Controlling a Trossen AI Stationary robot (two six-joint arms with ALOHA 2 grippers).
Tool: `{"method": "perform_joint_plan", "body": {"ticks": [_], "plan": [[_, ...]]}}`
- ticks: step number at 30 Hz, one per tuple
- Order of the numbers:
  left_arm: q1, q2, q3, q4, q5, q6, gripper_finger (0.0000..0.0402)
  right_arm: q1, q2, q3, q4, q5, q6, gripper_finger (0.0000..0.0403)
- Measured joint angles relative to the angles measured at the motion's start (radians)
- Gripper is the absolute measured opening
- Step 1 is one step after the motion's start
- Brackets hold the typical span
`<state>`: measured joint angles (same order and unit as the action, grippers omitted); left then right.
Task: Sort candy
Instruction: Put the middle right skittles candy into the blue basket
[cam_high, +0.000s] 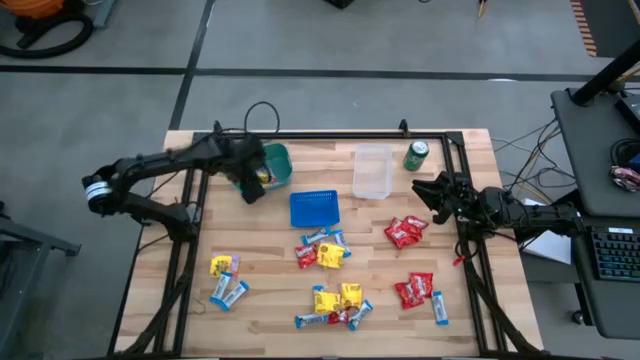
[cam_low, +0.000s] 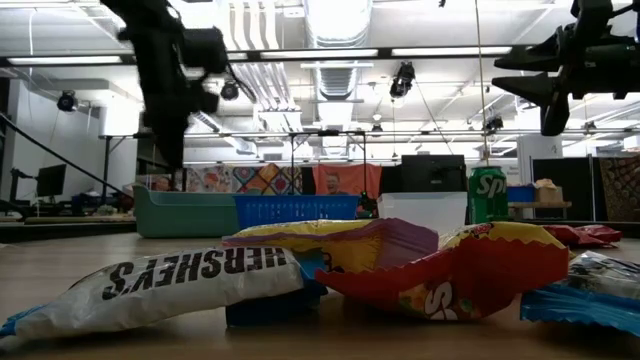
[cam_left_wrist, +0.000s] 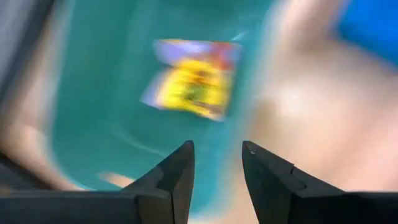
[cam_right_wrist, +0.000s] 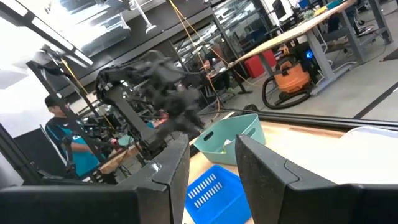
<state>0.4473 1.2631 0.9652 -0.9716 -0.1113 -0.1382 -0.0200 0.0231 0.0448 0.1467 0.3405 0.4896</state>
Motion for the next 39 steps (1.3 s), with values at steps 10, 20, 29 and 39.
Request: {"method": "perform_joint_plan", "body": {"ticks": [10, 20, 29, 39], "plan": [[-0.754, -0.312, -0.243, 0.439, -0.278, -0.641, 0.0107, 0.0, 0.016, 0.0, 0.023, 0.015, -0.053, 0.0123], [-1.185, -0.329, -0.332, 0.675, -0.817, -0.649, 0.0106, 0.0, 0.106, 0.0, 0.1, 0.018, -0.091, 0.0123], [-1.203, -0.278, -0.306, 0.684, -0.805, -0.531, 0.0106, 0.0, 0.349, 0.026, 0.242, -0.174, -0.04, 0.0123], [-1.378, -0.309, -0.336, 0.683, -0.889, -0.451, 0.0073, 0.003, 0.619, 0.277, 0.109, -0.249, -0.14, 0.0123]]}}
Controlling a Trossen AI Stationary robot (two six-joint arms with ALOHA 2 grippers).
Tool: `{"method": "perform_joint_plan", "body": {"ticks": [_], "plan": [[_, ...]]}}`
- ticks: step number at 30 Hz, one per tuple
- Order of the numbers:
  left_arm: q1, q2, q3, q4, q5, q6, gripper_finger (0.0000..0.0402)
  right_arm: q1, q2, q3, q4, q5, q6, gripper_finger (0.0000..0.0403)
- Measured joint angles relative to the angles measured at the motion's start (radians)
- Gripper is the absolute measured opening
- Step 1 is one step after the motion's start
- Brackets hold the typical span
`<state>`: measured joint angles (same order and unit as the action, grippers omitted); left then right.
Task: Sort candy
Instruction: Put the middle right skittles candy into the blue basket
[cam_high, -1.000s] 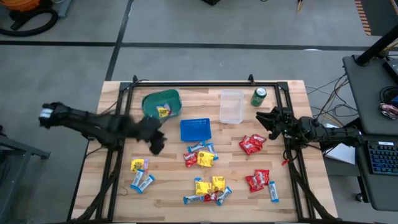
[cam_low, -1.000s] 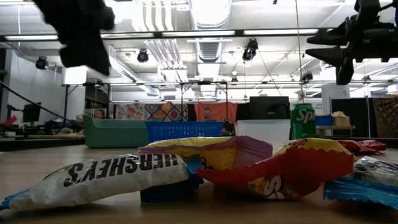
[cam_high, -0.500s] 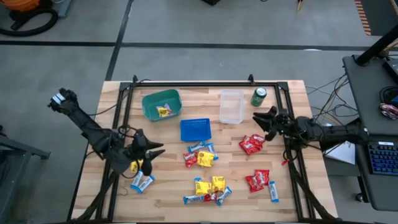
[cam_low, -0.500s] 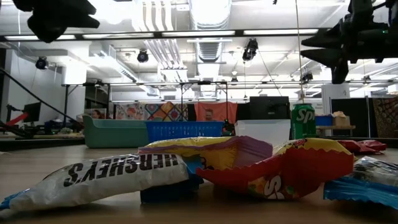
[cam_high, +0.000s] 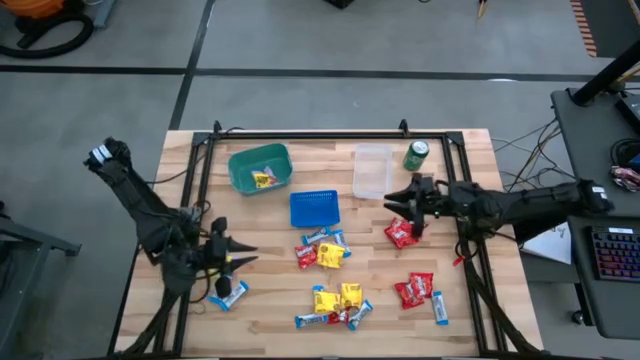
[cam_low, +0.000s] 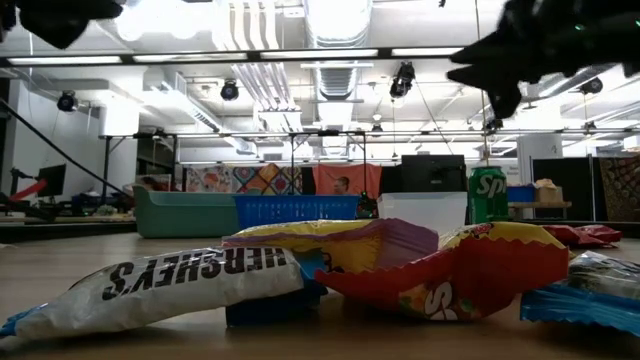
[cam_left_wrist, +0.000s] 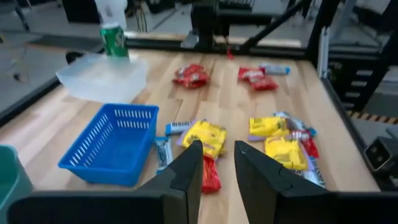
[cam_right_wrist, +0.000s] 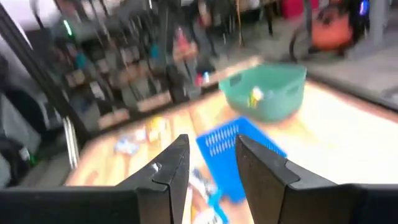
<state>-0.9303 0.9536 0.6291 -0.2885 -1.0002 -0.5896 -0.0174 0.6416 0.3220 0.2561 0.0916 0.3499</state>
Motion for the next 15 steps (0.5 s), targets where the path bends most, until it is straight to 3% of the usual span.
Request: {"method": "perform_joint_plan", "body": {"ticks": [9, 12, 15], "plan": [[-0.06, -0.127, -0.124, -0.006, -0.131, -0.072, 0.0039, 0.02, 0.215, 0.317, -0.647, 0.006, 0.271, 0.0123], [-0.056, -0.175, -0.165, -0.004, -0.251, -0.144, 0.0037, 0.05, 0.283, 0.395, -0.812, -0.039, 0.409, 0.0123], [-0.056, -0.204, -0.184, -0.006, -0.278, -0.161, 0.0037, 0.097, 0.351, 0.457, -0.949, -0.082, 0.535, 0.0123]]}}
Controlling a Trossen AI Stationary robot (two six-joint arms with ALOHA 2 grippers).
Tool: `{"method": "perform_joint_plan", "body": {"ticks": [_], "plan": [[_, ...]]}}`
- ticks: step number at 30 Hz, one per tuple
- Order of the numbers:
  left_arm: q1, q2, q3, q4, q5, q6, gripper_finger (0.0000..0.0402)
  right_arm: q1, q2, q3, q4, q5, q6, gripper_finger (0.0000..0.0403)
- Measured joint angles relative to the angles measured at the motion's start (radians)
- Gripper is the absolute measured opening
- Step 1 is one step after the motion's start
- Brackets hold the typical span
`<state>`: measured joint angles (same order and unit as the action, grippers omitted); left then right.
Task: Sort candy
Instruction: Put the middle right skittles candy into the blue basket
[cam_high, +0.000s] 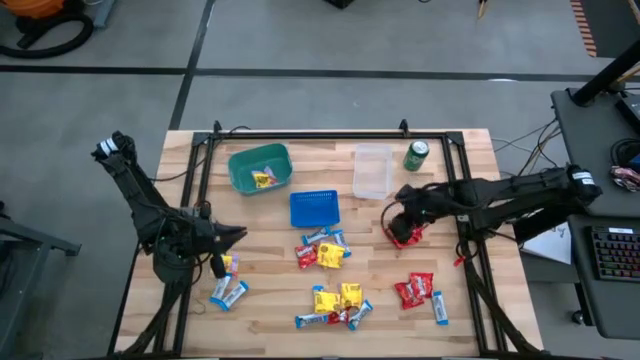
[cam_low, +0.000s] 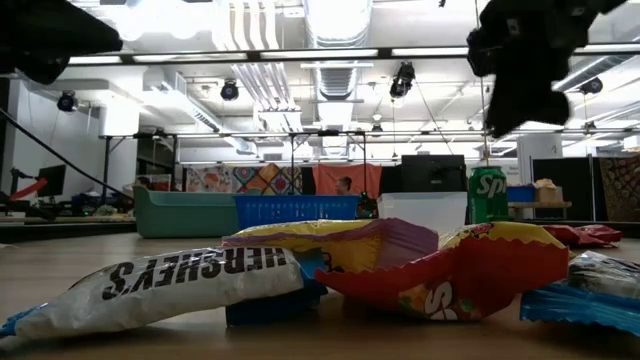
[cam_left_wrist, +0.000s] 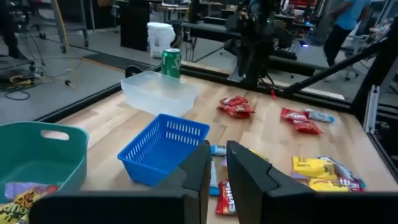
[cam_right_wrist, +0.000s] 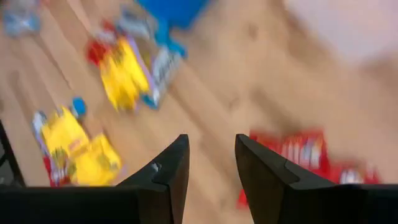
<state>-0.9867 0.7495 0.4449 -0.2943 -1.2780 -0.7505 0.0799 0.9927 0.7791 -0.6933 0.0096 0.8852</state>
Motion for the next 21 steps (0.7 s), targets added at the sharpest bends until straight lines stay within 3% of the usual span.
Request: {"method": "perform_joint_plan", "body": {"ticks": [9, 21], "plan": [[0.001, 0.0, 0.018, 0.003, -0.022, 0.035, 0.0036, 0.073, 0.171, 0.064, -0.173, -0.041, 0.179, 0.0127], [0.001, 0.048, 0.032, 0.003, -0.022, 0.043, 0.0036, 0.057, 0.405, 0.065, -0.175, -0.051, 0.184, 0.0217]]}}
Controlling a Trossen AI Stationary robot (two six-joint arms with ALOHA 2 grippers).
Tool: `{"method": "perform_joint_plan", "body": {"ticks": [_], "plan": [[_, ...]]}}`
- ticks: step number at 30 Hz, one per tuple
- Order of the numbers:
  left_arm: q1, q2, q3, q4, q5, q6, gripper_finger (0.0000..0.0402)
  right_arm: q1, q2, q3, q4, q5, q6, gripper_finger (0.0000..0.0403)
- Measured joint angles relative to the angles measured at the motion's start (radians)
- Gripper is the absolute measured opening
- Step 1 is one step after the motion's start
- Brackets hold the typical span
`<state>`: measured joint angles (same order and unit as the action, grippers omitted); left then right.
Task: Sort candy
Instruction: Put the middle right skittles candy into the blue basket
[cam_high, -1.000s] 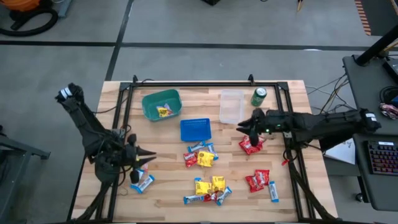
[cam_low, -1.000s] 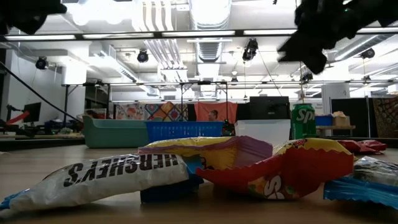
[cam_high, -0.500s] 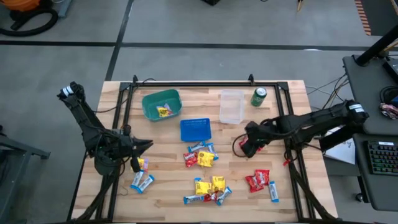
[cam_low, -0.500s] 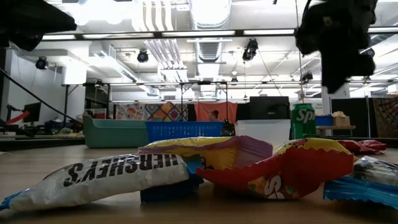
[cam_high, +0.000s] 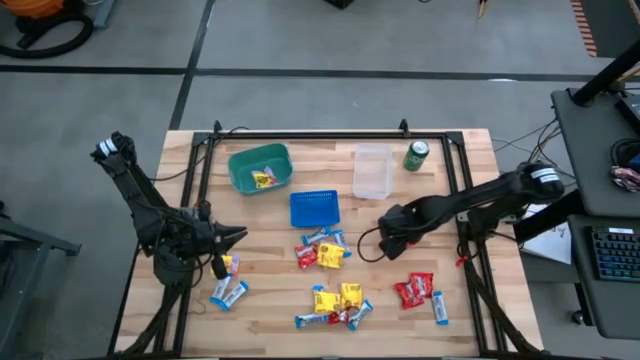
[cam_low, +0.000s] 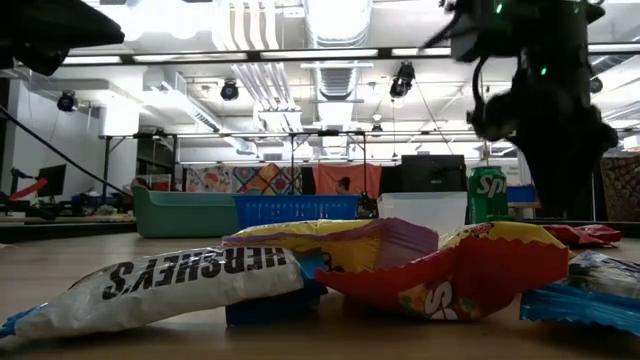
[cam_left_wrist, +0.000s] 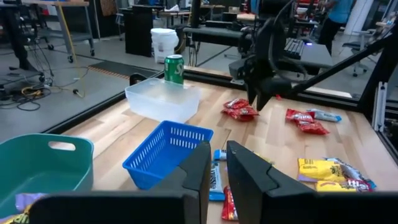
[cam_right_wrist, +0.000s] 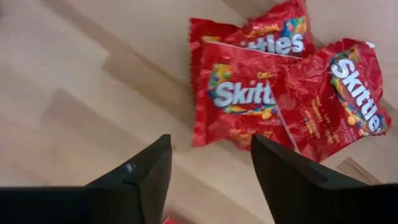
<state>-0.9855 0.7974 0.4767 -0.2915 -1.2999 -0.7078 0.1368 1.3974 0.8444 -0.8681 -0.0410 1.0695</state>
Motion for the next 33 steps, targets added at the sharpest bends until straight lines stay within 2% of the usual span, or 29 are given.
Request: {"method": "perform_joint_plan", "body": {"ticks": [5, 9, 12, 19, 21, 33], "plan": [[0.0, 0.008, 0.0, 0.004, 0.0, 0.0, 0.0036, -0.015, 0.076, 0.0, 0.02, 0.019, -0.038, 0.0219], [0.0, 0.009, 0.0, 0.005, 0.0, 0.0, 0.0036, -0.018, 0.124, 0.0, 0.028, 0.019, -0.068, 0.0201], [0.0, 0.008, 0.0, 0.008, 0.0, 0.0, 0.0036, -0.017, 0.151, 0.001, 0.029, 0.018, -0.072, 0.0167], [0.0, 0.009, 0.0, 0.015, 0.0, -0.012, 0.0036, -0.017, 0.15, 0.002, 0.034, 0.014, -0.088, 0.0046], [0.0, 0.009, 0.0, 0.022, 0.0, -0.012, 0.0036, -0.017, 0.133, 0.0, 0.033, 0.014, -0.093, 0.0022], [0.001, 0.011, 0.0, 0.068, -0.063, 0.001, 0.0036, -0.017, -0.101, -0.001, 0.032, 0.036, -0.121, 0.0017]]}}
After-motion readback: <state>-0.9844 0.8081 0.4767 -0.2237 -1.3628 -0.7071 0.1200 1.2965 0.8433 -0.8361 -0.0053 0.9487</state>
